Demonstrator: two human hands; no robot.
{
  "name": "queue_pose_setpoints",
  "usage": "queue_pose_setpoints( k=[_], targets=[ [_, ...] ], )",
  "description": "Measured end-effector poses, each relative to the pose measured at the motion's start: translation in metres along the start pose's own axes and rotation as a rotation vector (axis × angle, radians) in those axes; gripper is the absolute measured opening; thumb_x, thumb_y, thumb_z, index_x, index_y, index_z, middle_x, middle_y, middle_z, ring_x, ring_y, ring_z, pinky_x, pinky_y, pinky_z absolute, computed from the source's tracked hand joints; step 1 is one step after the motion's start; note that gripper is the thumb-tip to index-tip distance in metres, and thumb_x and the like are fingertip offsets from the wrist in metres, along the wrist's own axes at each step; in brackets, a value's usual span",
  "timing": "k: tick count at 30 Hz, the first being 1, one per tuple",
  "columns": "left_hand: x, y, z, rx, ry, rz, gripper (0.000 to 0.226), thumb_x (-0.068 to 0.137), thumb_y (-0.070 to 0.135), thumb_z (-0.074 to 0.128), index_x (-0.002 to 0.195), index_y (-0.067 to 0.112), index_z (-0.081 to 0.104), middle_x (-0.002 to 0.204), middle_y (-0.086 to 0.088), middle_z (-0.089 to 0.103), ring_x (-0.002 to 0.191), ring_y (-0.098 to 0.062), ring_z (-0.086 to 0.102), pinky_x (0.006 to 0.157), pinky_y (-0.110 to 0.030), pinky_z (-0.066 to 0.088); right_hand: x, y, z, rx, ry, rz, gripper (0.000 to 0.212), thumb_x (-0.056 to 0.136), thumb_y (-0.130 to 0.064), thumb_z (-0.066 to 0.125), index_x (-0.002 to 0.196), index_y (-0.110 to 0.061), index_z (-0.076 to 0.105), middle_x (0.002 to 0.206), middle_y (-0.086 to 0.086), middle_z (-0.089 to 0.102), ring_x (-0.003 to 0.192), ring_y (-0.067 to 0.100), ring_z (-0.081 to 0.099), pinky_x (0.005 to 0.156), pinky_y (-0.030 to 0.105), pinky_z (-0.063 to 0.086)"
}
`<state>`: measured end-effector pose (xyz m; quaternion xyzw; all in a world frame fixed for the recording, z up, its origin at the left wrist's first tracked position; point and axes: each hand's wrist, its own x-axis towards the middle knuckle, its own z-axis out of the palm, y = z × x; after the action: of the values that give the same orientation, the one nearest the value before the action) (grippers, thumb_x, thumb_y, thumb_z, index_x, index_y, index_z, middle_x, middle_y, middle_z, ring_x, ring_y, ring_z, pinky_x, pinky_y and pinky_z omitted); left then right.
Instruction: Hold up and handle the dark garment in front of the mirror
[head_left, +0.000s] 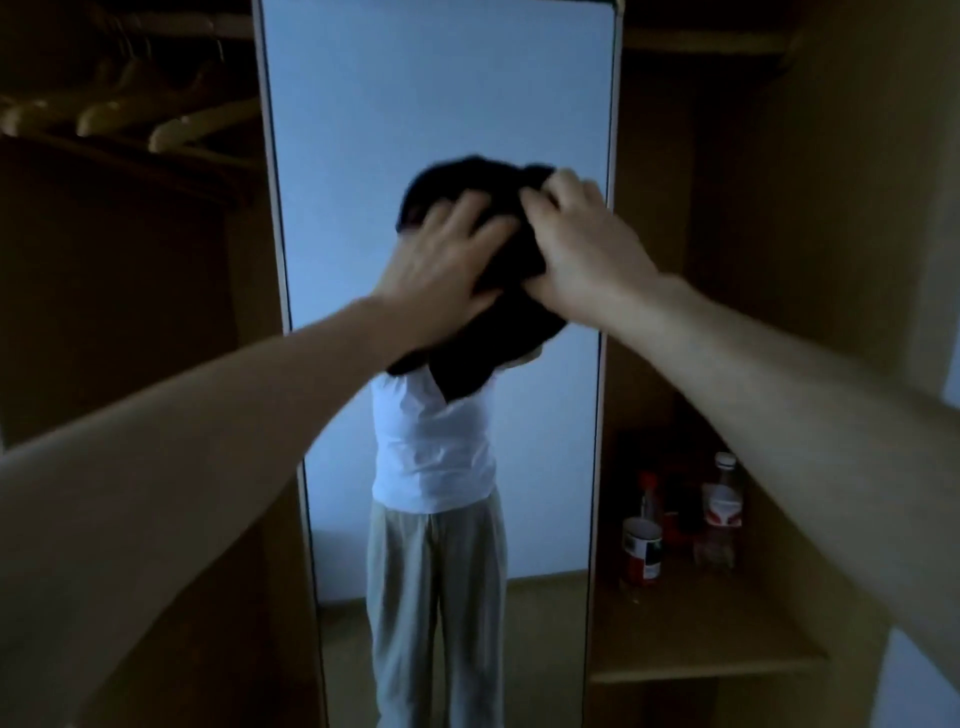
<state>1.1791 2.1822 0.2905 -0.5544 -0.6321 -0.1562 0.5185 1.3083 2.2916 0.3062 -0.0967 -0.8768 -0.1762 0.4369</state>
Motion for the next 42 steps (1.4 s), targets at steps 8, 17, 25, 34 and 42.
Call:
queue_pose_setpoints(
  k=[8,17,25,34,42],
  targets=[
    [0.001,-0.021,0.001,0.12,-0.273,-0.317,0.065,0.089,0.036,0.056,0.146,0.023,0.027,0.145,-0.014,0.026,0.125,-0.038,0.032,0.082,-0.05,0.042,0.031,-0.018,0.043,0.006,-0.013,0.057,0.053,0.088,-0.019,0.059,0.135,-0.008,0.039,0.138,0.018,0.029,0.121,0.038,0.034,0.081,0.043,0.044],
    [-0.051,0.006,0.044,0.209,-0.343,-0.261,0.061,0.091,0.037,0.051,0.145,0.029,0.023,0.137,-0.012,0.031,0.122,-0.033,0.031,0.088,-0.044,0.04,-0.032,-0.03,0.097,0.088,-0.017,0.2,0.062,0.083,-0.016,0.064,0.137,-0.01,0.033,0.136,0.015,0.029,0.119,0.034,0.033,0.077,0.038,0.047],
    [-0.098,0.039,0.069,0.107,-0.476,-0.175,0.056,0.092,0.032,0.047,0.143,0.03,0.024,0.137,-0.01,0.03,0.123,-0.033,0.031,0.09,-0.045,0.039,-0.096,-0.047,0.123,0.08,-0.195,0.315,0.07,0.083,-0.021,0.066,0.139,-0.014,0.025,0.136,0.011,0.024,0.122,0.029,0.029,0.085,0.032,0.047],
    [-0.15,0.074,0.099,-0.023,-0.687,-0.103,0.048,0.097,0.024,0.04,0.143,0.025,0.026,0.143,-0.011,0.025,0.126,-0.035,0.03,0.092,-0.043,0.042,-0.155,-0.065,0.158,0.12,-0.404,0.459,0.058,0.089,-0.02,0.06,0.137,-0.015,0.028,0.136,0.009,0.027,0.123,0.026,0.031,0.091,0.031,0.047],
    [-0.187,0.098,0.103,-0.245,-0.876,-0.142,0.05,0.095,0.018,0.047,0.142,0.021,0.03,0.142,-0.01,0.028,0.129,-0.033,0.03,0.097,-0.038,0.041,-0.189,-0.085,0.152,0.148,-0.642,0.499,0.04,0.093,-0.021,0.054,0.13,-0.013,0.039,0.138,0.009,0.032,0.125,0.029,0.032,0.096,0.037,0.042]
  ],
)
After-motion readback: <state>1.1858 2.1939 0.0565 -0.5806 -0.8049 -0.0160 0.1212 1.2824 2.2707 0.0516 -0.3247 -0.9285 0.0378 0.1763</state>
